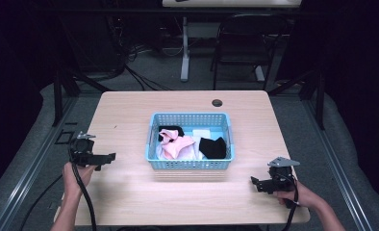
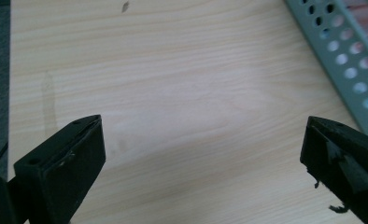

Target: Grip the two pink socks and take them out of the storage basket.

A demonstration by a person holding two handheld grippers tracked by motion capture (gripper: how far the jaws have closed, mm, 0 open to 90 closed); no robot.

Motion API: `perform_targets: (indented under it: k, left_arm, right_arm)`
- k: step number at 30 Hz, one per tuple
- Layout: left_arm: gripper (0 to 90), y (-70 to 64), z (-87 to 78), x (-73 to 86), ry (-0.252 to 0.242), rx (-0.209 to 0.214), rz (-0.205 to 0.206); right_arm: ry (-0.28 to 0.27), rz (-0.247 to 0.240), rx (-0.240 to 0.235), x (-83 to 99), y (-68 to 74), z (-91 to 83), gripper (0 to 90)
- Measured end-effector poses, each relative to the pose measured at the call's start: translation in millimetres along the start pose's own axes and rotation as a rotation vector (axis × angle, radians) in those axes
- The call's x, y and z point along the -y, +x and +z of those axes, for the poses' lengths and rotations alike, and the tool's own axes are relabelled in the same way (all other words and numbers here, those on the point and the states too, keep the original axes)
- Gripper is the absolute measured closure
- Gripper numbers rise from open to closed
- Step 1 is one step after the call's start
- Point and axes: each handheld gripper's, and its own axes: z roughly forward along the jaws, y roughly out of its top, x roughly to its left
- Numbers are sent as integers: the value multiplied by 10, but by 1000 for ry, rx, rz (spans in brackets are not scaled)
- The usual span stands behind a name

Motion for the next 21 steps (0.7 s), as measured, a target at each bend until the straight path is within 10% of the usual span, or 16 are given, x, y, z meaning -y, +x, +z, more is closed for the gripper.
perform_targets:
  k: [21]
  left_arm:
    - [0,-522,-128,-650,-5,102,128]
  right_arm:
    - [4,-1,8,-1,0,-6,0]
